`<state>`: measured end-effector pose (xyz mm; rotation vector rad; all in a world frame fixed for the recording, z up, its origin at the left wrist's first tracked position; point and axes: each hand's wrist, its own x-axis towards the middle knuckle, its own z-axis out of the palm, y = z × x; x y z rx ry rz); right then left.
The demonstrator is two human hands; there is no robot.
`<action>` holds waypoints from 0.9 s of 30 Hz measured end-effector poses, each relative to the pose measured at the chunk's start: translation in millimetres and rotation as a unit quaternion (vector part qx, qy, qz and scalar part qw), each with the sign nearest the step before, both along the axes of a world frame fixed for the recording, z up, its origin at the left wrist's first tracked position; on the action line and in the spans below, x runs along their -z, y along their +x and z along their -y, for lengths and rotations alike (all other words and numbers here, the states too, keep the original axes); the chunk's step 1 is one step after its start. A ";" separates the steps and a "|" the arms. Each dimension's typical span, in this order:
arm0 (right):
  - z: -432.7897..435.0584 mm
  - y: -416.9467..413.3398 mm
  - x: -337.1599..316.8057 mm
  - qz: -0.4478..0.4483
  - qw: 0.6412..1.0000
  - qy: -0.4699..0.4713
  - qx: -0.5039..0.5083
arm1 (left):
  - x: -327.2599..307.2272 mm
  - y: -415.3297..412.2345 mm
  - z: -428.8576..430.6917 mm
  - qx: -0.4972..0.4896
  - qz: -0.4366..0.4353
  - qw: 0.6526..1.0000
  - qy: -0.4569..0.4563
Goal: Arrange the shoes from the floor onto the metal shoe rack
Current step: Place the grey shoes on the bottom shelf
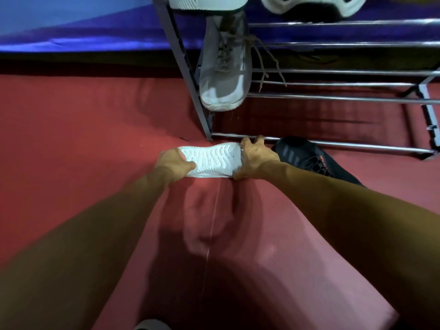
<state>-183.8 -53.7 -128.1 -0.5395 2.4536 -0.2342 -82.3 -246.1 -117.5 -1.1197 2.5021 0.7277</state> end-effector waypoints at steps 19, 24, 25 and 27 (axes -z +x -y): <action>-46.7 5.5 -58.8 0.025 0.997 -0.031 -0.070 | -32.3 13.7 -46.1 0.231 0.112 0.958 -0.124; -77.8 21.6 -95.4 0.056 0.996 -0.044 -0.063 | -43.5 30.6 -81.4 0.339 0.079 0.921 -0.172; -81.4 22.4 -99.3 0.059 0.995 -0.052 -0.058 | -44.2 32.1 -82.8 0.350 0.072 0.917 -0.176; -96.3 28.1 -109.0 0.059 0.995 -0.066 -0.045 | -52.1 35.3 -91.5 0.361 0.054 0.917 -0.162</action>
